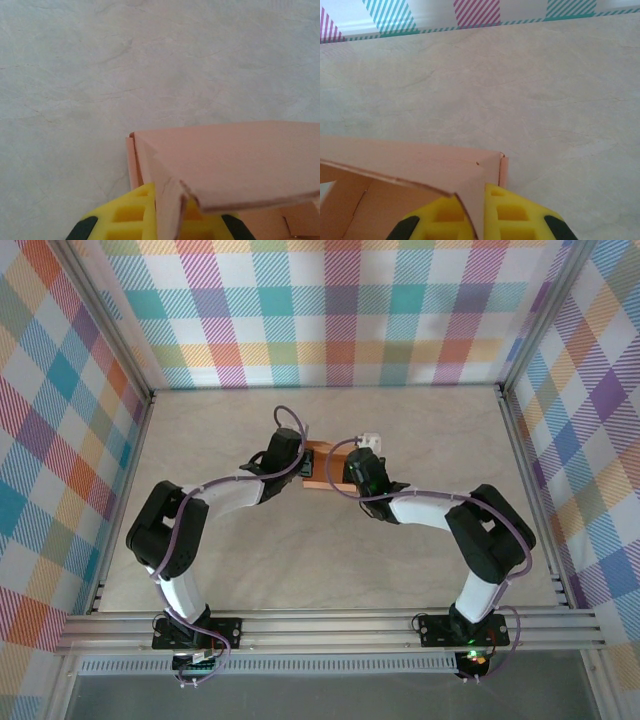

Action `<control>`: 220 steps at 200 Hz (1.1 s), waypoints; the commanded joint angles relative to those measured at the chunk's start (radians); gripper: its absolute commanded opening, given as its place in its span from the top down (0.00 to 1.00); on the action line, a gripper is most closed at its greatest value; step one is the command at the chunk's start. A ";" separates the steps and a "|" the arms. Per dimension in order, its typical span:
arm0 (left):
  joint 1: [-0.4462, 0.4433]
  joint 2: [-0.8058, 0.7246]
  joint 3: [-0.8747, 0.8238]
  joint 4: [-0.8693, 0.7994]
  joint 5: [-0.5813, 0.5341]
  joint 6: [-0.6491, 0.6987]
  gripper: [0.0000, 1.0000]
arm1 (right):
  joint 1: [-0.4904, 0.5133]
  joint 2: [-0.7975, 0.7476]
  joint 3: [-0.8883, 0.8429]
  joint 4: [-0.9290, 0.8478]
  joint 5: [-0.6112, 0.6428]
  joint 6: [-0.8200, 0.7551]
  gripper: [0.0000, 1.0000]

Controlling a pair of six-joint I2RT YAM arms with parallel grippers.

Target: Fold the paper box

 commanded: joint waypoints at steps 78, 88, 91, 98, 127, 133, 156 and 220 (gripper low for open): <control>-0.059 -0.023 -0.134 0.105 0.013 0.005 1.00 | 0.035 0.000 -0.151 0.276 -0.081 -0.006 1.00; -0.061 -0.024 -0.144 0.107 0.008 0.003 1.00 | 0.036 -0.005 -0.160 0.283 -0.085 -0.009 1.00; -0.062 -0.024 -0.147 0.109 0.007 0.003 1.00 | 0.035 -0.007 -0.162 0.285 -0.088 -0.012 1.00; -0.064 -0.024 -0.151 0.111 0.005 0.003 1.00 | 0.037 -0.014 -0.168 0.291 -0.090 -0.020 0.99; -0.068 -0.027 -0.166 0.116 -0.011 0.007 1.00 | 0.037 -0.056 -0.179 0.288 -0.090 -0.060 0.83; -0.068 -0.028 -0.168 0.116 -0.016 0.010 1.00 | 0.036 -0.064 -0.180 0.288 -0.090 -0.067 0.79; -0.068 -0.030 -0.167 0.110 -0.030 0.018 1.00 | 0.038 -0.107 -0.195 0.295 -0.103 -0.095 0.64; -0.069 -0.025 -0.169 0.108 -0.037 0.025 1.00 | 0.035 -0.350 -0.245 0.179 -0.166 -0.161 0.19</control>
